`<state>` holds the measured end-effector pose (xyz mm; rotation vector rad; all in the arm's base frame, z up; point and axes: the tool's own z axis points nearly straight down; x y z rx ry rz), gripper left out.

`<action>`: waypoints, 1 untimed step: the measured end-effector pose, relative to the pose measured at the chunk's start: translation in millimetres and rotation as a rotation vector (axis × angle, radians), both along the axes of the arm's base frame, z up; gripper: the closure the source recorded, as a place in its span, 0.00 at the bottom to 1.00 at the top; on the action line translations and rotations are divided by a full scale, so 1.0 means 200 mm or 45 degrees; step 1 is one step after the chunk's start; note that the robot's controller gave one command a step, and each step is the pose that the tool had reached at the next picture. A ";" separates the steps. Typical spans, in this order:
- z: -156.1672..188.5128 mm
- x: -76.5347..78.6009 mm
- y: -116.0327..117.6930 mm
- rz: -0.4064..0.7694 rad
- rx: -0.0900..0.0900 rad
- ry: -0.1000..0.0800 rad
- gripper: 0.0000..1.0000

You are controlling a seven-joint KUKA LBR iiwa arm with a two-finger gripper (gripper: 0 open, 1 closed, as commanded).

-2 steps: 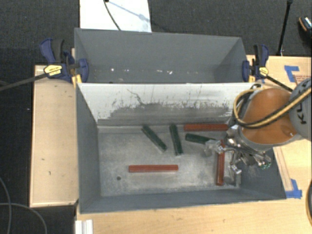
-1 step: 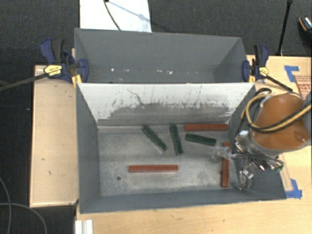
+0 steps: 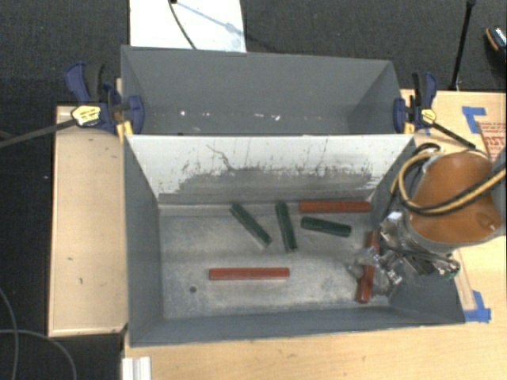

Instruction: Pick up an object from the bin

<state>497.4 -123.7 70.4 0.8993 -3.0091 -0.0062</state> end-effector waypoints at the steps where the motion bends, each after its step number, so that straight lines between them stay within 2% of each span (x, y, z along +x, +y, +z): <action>1: 0.71 0.09 0.02 0.023 -0.007 -0.017 1.00</action>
Offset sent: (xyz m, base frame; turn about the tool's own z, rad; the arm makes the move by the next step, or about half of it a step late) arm 0.0155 0.0041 0.1376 -0.0209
